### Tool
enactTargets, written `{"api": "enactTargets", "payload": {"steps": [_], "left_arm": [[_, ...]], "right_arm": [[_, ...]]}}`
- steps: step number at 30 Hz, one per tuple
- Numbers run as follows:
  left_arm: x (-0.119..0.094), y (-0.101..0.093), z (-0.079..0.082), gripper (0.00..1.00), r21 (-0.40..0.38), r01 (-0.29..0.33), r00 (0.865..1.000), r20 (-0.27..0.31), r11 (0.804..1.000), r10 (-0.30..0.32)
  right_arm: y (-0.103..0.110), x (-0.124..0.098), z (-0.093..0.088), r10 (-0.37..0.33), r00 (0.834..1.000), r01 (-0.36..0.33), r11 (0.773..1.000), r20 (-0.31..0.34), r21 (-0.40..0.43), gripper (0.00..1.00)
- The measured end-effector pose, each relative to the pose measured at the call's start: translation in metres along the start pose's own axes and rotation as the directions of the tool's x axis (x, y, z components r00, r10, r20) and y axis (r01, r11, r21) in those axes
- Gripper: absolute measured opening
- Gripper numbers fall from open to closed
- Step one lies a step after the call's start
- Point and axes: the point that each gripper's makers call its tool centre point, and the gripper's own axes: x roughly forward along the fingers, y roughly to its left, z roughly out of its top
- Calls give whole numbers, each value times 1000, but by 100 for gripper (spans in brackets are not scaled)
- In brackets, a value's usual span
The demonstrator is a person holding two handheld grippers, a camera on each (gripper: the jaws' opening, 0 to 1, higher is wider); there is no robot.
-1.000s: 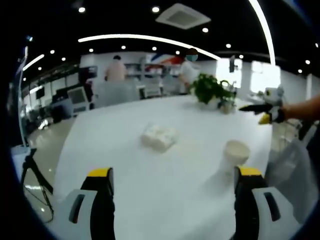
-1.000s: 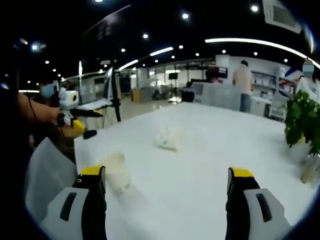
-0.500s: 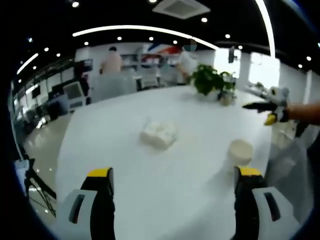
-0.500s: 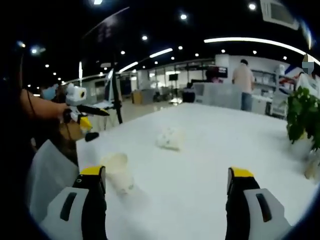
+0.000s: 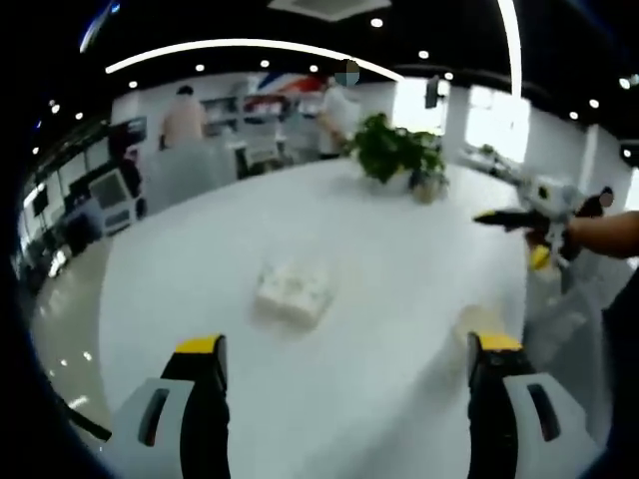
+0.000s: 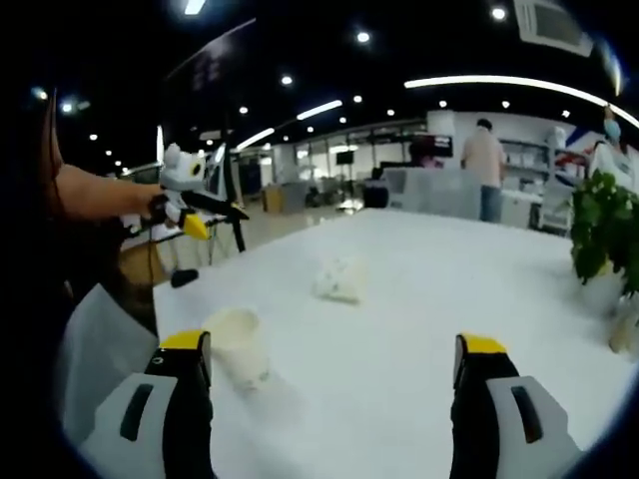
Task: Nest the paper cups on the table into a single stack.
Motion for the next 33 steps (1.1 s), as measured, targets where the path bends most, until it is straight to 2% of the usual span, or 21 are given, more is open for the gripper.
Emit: {"api": "enactTargets", "payload": {"steps": [3,8,10,15,21,25,30,33], "left_arm": [[9,3,7,99,-3,26,999,-29,1000,-26],[18,8,28,99,11,53,997,-56,999,-52],[23,11,36,99,57,57,995,-85,997,-52],[36,16,60,99,106,89,988,-137,990,-74],[48,13,86,99,178,128,977,-190,976,-93],[56,8,93,99,216,168,964,-241,962,-114],[65,0,97,99,260,204,952,-277,944,-130],[73,3,99,99,262,205,950,-287,943,-127]], "right_arm": [[-1,-2,-1,-7,1000,7,1000,4,11,100],[-1,-6,-5,-13,1000,13,1000,5,21,100],[-1,-7,-6,-15,1000,15,1000,4,24,100],[-1,-10,-7,-22,1000,21,999,7,34,100],[-2,-11,-10,-26,1000,25,999,8,41,100],[-2,-10,-11,-24,1000,23,999,9,48,100],[-1,-9,-12,-17,1000,17,998,10,55,100],[-2,-7,-13,-14,1000,14,998,9,59,100]]}}
